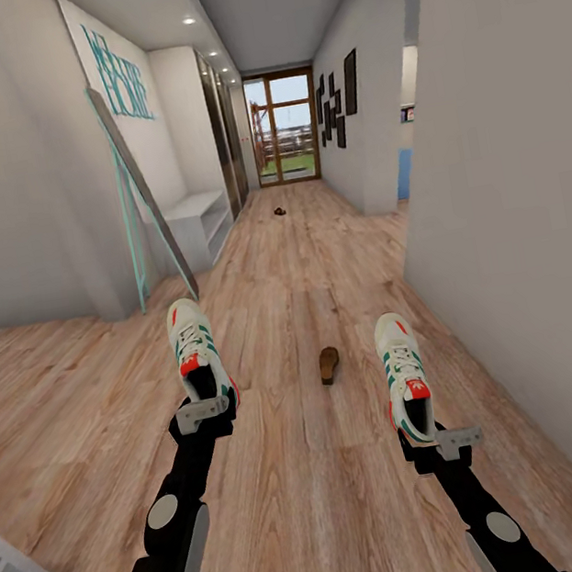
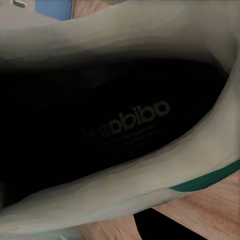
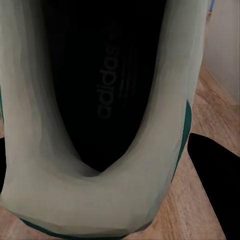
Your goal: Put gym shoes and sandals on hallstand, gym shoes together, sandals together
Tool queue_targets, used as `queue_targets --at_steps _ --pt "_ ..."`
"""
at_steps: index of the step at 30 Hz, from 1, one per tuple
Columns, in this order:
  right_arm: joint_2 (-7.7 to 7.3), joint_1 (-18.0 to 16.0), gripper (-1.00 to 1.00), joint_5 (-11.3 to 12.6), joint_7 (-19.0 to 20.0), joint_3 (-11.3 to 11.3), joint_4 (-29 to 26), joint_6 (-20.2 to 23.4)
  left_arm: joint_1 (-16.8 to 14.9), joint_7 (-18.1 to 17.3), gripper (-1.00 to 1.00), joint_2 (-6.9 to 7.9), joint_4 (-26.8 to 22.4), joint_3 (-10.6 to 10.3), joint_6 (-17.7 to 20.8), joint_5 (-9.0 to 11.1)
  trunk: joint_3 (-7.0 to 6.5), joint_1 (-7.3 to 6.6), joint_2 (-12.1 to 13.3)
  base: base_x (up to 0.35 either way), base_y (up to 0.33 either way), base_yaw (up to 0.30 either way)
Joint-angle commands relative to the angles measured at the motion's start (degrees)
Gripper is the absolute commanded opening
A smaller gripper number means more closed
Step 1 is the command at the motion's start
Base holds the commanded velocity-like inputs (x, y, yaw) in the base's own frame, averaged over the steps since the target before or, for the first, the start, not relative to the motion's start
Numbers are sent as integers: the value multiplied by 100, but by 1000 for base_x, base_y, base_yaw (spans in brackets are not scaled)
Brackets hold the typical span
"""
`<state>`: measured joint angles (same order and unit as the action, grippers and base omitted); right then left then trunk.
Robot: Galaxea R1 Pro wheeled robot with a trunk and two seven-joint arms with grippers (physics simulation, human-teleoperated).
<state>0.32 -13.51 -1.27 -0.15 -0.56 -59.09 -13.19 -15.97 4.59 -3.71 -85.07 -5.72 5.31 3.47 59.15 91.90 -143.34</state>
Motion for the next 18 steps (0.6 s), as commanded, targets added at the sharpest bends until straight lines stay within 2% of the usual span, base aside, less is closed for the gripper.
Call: queue_targets --at_steps 1,7,13,18 --pt "3 -3 -100 -14 -3 -6 3 -17 -2 42 -100 2 -10 -9 31 31 5 1 -2 188 -186 0" --pt "3 -3 -100 -36 -7 -5 3 -17 -2 42 -100 1 -10 -11 31 31 5 1 -2 180 -179 80" --pt "3 -3 -100 -40 -7 -5 3 -17 -2 42 -100 1 -10 -11 31 31 5 1 -2 142 -181 255" --pt "3 -3 -100 -40 -8 -5 3 -17 -2 42 -100 4 -10 -13 31 31 5 1 -2 30 -172 288"
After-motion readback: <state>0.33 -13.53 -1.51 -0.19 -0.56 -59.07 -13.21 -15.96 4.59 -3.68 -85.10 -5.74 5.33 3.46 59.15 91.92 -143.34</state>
